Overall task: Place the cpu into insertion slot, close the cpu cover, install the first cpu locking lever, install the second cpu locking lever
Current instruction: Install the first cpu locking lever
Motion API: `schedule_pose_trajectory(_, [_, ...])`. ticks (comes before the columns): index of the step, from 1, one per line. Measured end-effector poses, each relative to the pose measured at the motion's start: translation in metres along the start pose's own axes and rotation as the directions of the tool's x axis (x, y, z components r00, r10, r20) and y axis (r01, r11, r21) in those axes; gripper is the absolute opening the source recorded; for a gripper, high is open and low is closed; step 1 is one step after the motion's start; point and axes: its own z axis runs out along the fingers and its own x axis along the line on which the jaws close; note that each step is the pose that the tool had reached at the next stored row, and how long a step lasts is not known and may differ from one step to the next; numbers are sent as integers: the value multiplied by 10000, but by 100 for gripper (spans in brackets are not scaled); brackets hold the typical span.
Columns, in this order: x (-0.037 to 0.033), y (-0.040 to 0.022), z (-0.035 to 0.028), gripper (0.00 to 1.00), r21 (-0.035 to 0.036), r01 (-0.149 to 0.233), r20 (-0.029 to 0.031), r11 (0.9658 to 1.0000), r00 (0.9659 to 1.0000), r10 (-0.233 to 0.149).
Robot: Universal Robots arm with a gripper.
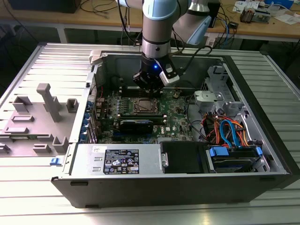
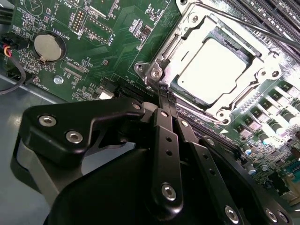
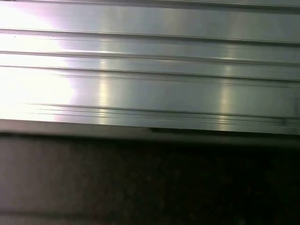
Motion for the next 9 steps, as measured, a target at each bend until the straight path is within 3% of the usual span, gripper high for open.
schedule_pose_trajectory(9, [2,-10,19,11,-10,1,4,10000,10000,-1])
